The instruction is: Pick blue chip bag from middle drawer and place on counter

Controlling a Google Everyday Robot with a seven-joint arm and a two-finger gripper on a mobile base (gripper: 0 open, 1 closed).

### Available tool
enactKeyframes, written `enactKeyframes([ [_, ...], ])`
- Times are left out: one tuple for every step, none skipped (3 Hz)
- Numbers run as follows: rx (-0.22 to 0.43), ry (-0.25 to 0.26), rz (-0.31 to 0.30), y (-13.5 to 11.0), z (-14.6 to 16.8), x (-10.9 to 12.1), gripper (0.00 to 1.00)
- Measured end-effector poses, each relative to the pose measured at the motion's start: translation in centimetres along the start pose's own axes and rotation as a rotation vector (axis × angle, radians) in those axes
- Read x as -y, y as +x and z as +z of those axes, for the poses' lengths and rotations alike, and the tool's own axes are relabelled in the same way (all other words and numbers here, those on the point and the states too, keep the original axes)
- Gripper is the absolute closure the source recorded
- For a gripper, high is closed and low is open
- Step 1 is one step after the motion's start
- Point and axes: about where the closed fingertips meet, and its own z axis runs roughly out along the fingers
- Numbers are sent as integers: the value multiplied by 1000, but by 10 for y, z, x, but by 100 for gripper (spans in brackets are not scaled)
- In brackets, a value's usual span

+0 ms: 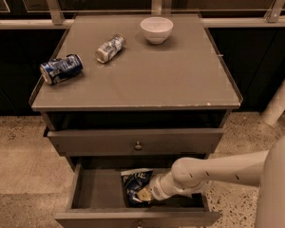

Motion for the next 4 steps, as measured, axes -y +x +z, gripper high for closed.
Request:
enactKeyframes([
  [10, -61, -46, 0, -16, -13, 100],
  [24, -143, -138, 3, -66, -53, 100],
  [70, -111, -225, 3, -124, -92, 100],
  [126, -22, -292, -9, -176, -118, 100],
])
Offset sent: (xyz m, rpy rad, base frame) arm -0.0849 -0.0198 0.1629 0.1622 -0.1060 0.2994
